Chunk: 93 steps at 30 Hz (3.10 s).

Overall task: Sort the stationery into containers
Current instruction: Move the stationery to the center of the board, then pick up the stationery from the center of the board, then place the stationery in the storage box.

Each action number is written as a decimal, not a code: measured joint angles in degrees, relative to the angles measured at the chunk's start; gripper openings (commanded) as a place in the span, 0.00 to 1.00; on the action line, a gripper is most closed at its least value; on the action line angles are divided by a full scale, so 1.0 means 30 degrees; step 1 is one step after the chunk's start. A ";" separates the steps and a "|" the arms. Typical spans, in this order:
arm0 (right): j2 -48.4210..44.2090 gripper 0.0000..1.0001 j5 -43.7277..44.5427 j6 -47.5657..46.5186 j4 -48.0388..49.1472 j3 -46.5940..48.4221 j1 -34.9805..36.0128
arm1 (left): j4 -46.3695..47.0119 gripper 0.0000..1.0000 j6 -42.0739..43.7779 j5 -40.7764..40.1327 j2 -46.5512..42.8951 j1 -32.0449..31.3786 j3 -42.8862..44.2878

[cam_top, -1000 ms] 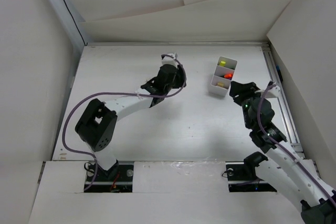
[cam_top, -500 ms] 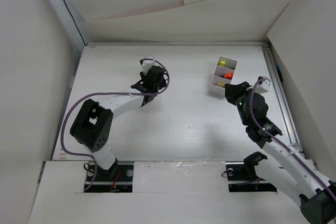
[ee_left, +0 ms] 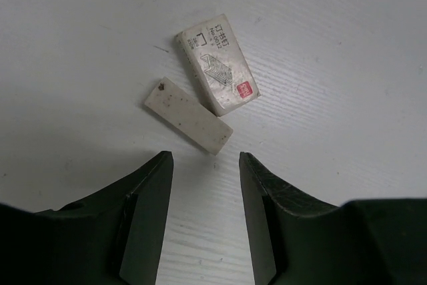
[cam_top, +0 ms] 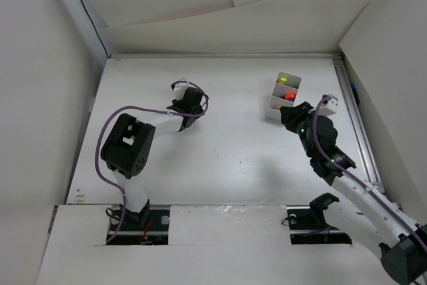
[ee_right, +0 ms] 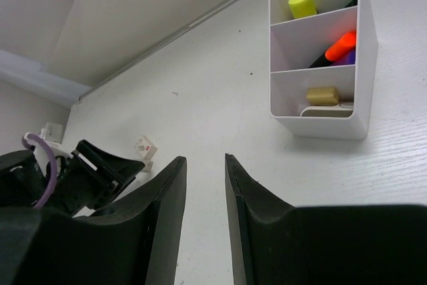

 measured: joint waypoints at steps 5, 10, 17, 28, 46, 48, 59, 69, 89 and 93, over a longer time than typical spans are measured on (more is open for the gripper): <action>0.0160 0.36 -0.0175 -0.0117 0.0007 0.0036 0.0000 | -0.0066 0.41 -0.0321 0.0634 0.0816 0.0044 0.0342; 0.0430 0.36 -0.0342 -0.0153 0.0000 0.0095 0.0000 | -0.0066 0.41 -0.0525 0.0845 0.1115 0.0044 0.0816; 0.0641 0.36 -0.0546 -0.0153 0.0015 0.0379 0.0000 | -0.0430 0.41 -0.0532 0.0503 0.1756 0.0036 0.1683; 0.0641 0.37 -0.0546 -0.0160 0.0007 0.0401 0.0000 | -0.0998 0.40 -0.0546 -0.0838 0.2259 0.0262 0.2025; 0.0641 0.37 -0.0699 -0.0299 0.0007 0.0408 0.0007 | -0.0714 0.23 0.0291 -0.1829 0.2579 0.0255 0.1989; 0.0641 0.37 -0.0699 -0.0299 0.0007 0.0408 0.0007 | -0.0707 0.21 0.0284 -0.1814 0.2404 0.0240 0.1800; 0.0619 0.37 -0.0692 -0.0306 0.0007 0.0408 0.0007 | -0.0984 0.10 0.0532 -0.1005 -0.0109 0.0248 -0.0605; -0.2390 0.38 0.0634 -0.0131 0.0073 0.0146 0.0007 | 0.0007 0.10 0.0860 0.2295 -0.4473 -0.0852 -0.1013; -0.4801 0.40 0.3883 0.0933 -0.0029 -0.0510 0.0000 | -0.0903 0.12 0.1749 0.9267 0.6594 -0.5807 1.4353; -0.4801 0.40 0.3905 0.1020 -0.0044 -0.0510 0.0000 | -0.1581 0.12 0.1734 1.0499 0.8247 -0.5770 1.6043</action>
